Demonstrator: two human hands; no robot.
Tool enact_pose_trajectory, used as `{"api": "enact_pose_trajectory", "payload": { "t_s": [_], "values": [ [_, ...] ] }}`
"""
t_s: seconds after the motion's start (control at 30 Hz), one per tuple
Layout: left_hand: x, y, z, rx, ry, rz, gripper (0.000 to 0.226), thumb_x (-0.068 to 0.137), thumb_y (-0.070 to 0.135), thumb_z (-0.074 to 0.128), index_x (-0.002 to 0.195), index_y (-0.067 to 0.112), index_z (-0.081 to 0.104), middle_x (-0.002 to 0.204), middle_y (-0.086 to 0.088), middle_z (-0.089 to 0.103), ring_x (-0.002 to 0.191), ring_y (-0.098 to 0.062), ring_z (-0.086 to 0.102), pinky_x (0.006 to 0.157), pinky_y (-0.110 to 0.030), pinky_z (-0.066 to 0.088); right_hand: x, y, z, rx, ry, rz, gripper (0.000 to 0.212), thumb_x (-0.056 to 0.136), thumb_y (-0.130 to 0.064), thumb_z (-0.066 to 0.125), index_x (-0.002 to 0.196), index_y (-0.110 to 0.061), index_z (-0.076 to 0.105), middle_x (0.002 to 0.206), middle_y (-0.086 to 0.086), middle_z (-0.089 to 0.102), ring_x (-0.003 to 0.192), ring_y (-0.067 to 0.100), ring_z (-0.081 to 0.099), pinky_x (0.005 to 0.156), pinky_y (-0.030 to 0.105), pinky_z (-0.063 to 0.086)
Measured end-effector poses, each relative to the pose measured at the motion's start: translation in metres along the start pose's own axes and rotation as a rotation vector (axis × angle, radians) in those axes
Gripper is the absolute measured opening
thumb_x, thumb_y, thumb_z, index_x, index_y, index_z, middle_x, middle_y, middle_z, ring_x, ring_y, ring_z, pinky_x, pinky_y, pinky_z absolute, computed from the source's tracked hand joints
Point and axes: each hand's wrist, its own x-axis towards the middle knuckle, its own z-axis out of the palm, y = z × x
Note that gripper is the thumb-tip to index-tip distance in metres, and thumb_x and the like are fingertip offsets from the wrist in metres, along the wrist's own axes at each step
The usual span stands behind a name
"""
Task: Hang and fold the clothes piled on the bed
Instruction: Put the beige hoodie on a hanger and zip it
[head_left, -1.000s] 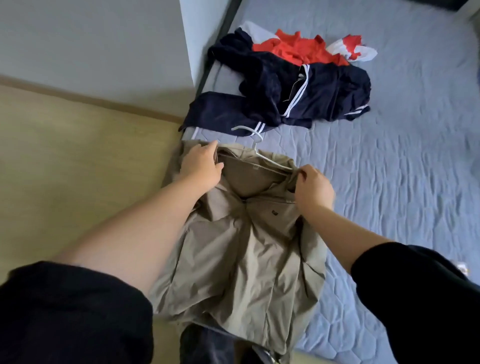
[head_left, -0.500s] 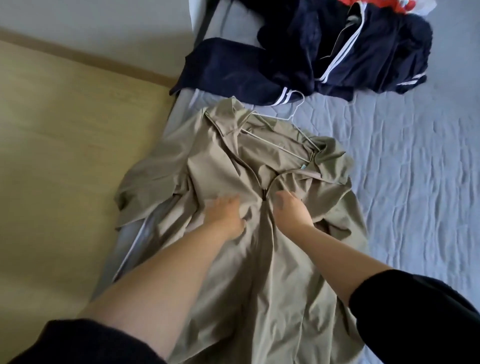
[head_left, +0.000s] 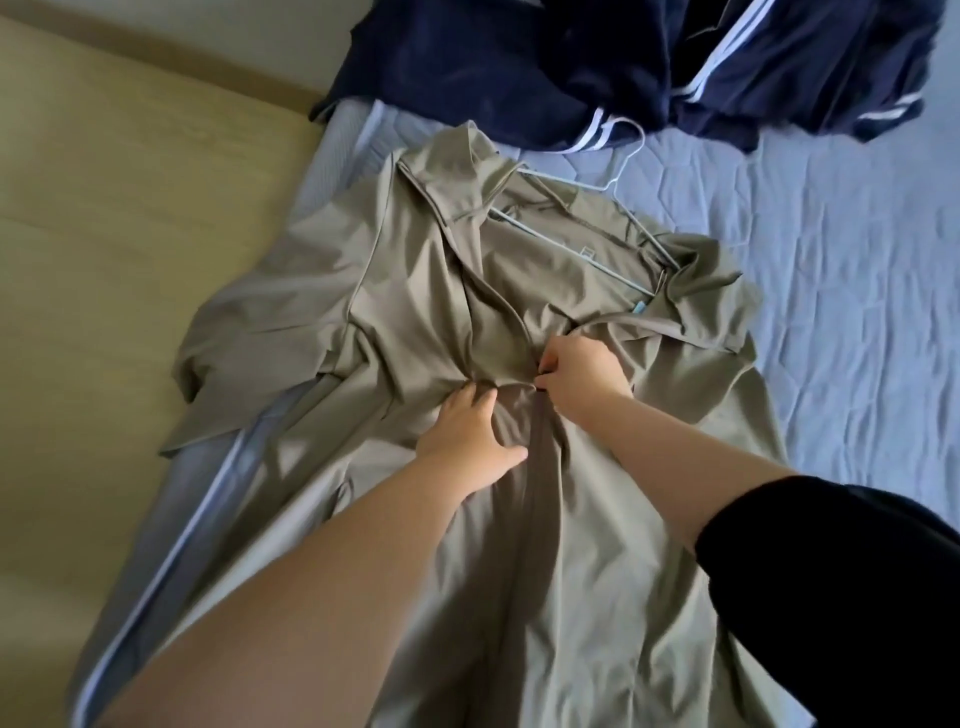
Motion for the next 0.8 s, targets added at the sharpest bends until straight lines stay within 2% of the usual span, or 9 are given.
{"api": "enact_pose_trajectory", "payload": {
  "t_s": [0.1, 0.17, 0.27, 0.33, 0.43, 0.57, 0.7, 0.8],
  "values": [
    [0.000, 0.009, -0.003, -0.105, 0.115, -0.050, 0.080, 0.081, 0.048, 0.065, 0.146, 0.019, 0.029, 0.149, 0.001, 0.029, 0.140, -0.017, 0.024, 0.109, -0.036, 0.030, -0.005, -0.003, -0.007, 0.006, -0.003, -0.031, 0.006, 0.078, -0.012, 0.069, 0.082, -0.016, 0.071, 0.089, 0.005, 0.068, 0.093, 0.024, 0.059, 0.070, 0.023, 0.036],
    [0.000, 0.019, -0.004, -0.153, 0.188, -0.065, 0.064, 0.078, 0.045, 0.069, 0.133, 0.020, 0.046, 0.133, -0.001, 0.042, 0.128, -0.021, 0.036, 0.100, -0.035, 0.037, -0.011, -0.003, -0.014, 0.019, -0.015, -0.046, 0.008, 0.080, -0.011, 0.067, 0.080, -0.017, 0.071, 0.079, 0.001, 0.064, 0.089, 0.021, 0.059, 0.069, 0.024, 0.039],
    [0.001, 0.032, -0.004, -0.180, 0.166, -0.072, 0.042, 0.076, 0.045, 0.071, 0.106, 0.016, 0.063, 0.110, -0.002, 0.060, 0.109, -0.022, 0.053, 0.083, -0.034, 0.047, -0.021, -0.002, -0.027, 0.062, -0.008, -0.071, 0.009, 0.080, -0.008, 0.066, 0.078, -0.015, 0.072, 0.069, -0.002, 0.060, 0.082, 0.018, 0.060, 0.069, 0.025, 0.041],
    [0.000, 0.038, -0.002, -0.210, 0.180, -0.087, 0.031, 0.078, 0.044, 0.071, 0.084, 0.015, 0.062, 0.089, -0.002, 0.064, 0.093, -0.024, 0.060, 0.069, -0.031, 0.044, -0.027, -0.004, -0.033, 0.117, -0.002, -0.065, 0.010, 0.079, -0.005, 0.066, 0.076, -0.012, 0.072, 0.066, -0.002, 0.062, 0.079, 0.018, 0.062, 0.070, 0.027, 0.045],
    [0.001, 0.044, 0.001, -0.215, 0.225, -0.099, 0.023, 0.084, 0.037, 0.067, 0.080, 0.015, 0.063, 0.084, -0.004, 0.064, 0.087, -0.026, 0.060, 0.066, -0.030, 0.038, -0.033, -0.003, -0.036, 0.156, 0.009, -0.064, 0.010, 0.080, -0.004, 0.066, 0.073, -0.011, 0.069, 0.063, 0.001, 0.064, 0.077, 0.020, 0.064, 0.073, 0.030, 0.049],
    [0.003, 0.040, 0.002, -0.177, 0.181, -0.105, 0.036, 0.085, 0.033, 0.067, 0.060, 0.016, 0.047, 0.063, 0.002, 0.050, 0.073, -0.026, 0.053, 0.063, -0.028, 0.035, -0.036, -0.003, -0.032, -0.021, 0.046, -0.117, 0.005, 0.087, -0.012, 0.061, 0.082, -0.013, 0.063, 0.078, 0.000, 0.058, 0.085, 0.024, 0.058, 0.065, 0.027, 0.034],
    [-0.001, 0.028, 0.003, -0.099, 0.138, -0.100, 0.042, 0.082, 0.030, 0.069, 0.056, 0.013, 0.041, 0.059, 0.001, 0.044, 0.069, -0.027, 0.049, 0.057, -0.029, 0.031, -0.030, -0.005, -0.041, -0.008, 0.210, -0.031, 0.009, 0.087, -0.015, 0.060, 0.079, -0.017, 0.055, 0.088, 0.009, 0.064, 0.085, 0.031, 0.057, 0.066, 0.031, 0.037],
    [-0.006, 0.020, 0.000, -0.035, 0.117, -0.118, 0.037, 0.083, 0.030, 0.069, 0.062, 0.012, 0.045, 0.077, -0.003, 0.056, 0.081, -0.029, 0.056, 0.065, -0.030, 0.036, -0.031, -0.012, -0.042, 0.077, 0.171, -0.002, 0.015, 0.085, -0.013, 0.061, 0.073, -0.019, 0.053, 0.081, 0.004, 0.060, 0.080, 0.025, 0.053, 0.066, 0.029, 0.034]
  ]
}}
